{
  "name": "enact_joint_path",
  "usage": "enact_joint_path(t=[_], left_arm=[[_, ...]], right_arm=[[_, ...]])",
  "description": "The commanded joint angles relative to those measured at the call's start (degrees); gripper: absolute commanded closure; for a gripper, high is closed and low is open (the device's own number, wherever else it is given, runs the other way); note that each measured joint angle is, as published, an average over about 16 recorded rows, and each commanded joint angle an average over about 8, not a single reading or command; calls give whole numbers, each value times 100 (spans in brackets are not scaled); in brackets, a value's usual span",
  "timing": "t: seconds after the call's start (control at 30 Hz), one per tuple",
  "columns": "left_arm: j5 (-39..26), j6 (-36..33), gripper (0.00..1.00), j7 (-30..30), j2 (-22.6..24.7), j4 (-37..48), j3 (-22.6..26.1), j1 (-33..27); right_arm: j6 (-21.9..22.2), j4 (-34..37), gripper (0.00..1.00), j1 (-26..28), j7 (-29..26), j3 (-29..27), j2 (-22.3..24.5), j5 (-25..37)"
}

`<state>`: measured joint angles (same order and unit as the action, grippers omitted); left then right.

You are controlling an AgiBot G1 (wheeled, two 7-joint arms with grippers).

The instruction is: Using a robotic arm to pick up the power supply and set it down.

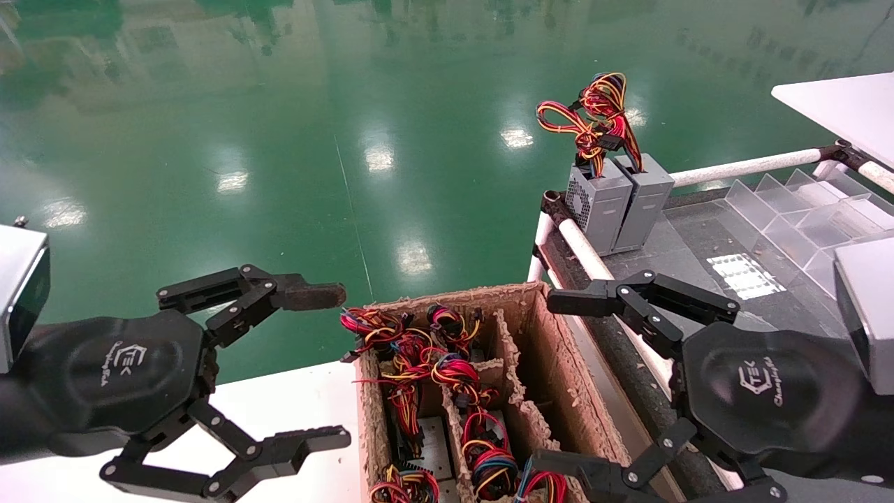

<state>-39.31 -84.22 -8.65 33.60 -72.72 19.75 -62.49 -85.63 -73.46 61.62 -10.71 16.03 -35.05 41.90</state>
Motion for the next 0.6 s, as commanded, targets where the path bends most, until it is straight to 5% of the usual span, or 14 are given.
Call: enact_joint_path(t=[0.03, 0.6], left_arm=[[0, 0, 100, 0, 0, 0, 0, 0], [0, 0, 100, 0, 0, 0, 0, 0]], right_arm=[[0, 0, 0, 0, 0, 0, 0, 0], [0, 0, 0, 0, 0, 0, 0, 0]])
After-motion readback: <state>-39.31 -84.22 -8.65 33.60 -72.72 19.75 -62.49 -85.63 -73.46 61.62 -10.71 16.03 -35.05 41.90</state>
